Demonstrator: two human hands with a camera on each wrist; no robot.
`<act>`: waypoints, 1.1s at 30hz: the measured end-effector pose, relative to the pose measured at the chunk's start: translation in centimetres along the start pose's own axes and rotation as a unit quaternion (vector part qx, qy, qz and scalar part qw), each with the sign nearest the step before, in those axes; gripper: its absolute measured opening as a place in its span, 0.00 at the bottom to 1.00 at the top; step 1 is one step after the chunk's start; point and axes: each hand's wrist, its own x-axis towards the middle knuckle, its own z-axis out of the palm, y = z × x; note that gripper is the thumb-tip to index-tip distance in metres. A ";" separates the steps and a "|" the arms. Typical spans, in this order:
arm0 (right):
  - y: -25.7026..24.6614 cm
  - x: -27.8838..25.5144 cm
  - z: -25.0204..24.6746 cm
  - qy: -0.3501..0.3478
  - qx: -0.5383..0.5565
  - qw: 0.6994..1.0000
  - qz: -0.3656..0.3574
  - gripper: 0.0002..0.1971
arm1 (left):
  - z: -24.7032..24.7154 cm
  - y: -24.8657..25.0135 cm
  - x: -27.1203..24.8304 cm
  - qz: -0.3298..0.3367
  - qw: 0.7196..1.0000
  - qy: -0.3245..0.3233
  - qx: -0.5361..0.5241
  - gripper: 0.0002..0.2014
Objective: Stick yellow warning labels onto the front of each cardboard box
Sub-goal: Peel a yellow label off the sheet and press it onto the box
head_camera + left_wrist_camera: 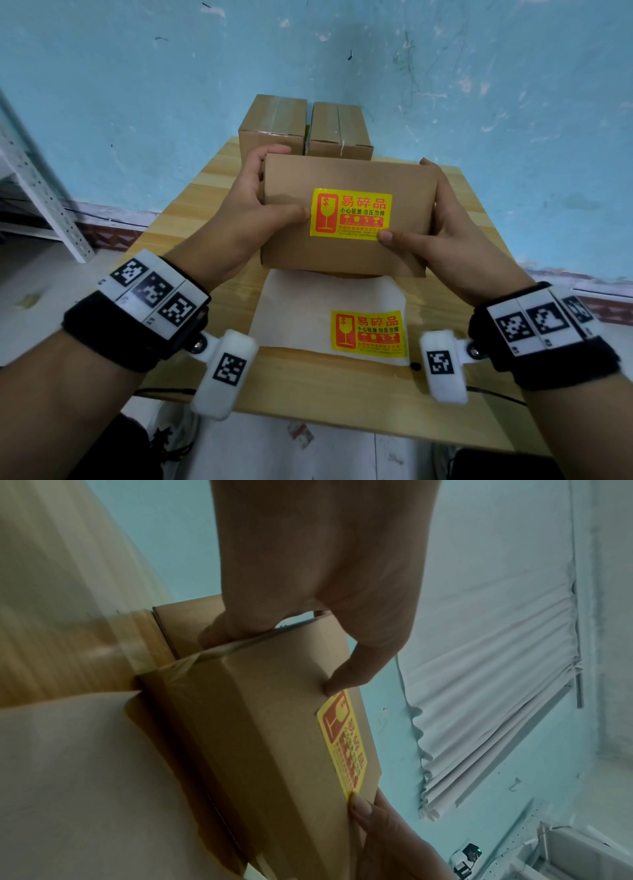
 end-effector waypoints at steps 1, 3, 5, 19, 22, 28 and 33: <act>0.0 0.0 0.0 0.001 0.000 1.000 -0.001 0.54 | 0.0 0.0 0.0 -0.001 1.000 -0.001 -0.001 0.37; 0.0 0.0 0.0 0.000 -0.001 1.000 -0.001 0.54 | -0.1 0.0 0.0 -0.002 1.000 -0.004 -0.004 0.37; 0.0 -0.1 0.0 0.000 -0.006 1.000 0.000 0.54 | -0.1 0.0 0.0 -0.002 1.000 -0.005 -0.005 0.37; 0.0 0.0 -0.1 0.001 -0.021 1.000 0.001 0.55 | 0.0 -0.1 0.1 -0.006 1.000 -0.004 -0.014 0.37; 0.0 -0.1 -0.1 0.001 -0.022 1.000 -0.001 0.54 | 0.0 0.0 0.0 -0.008 1.000 -0.001 -0.009 0.38; -0.3 -0.2 0.1 0.000 -0.018 1.000 0.000 0.52 | 0.0 0.1 0.0 -0.011 1.000 0.000 -0.014 0.37; -0.4 -0.1 0.1 0.002 -0.016 1.000 0.000 0.53 | 0.1 0.0 0.1 -0.008 1.000 0.003 -0.010 0.38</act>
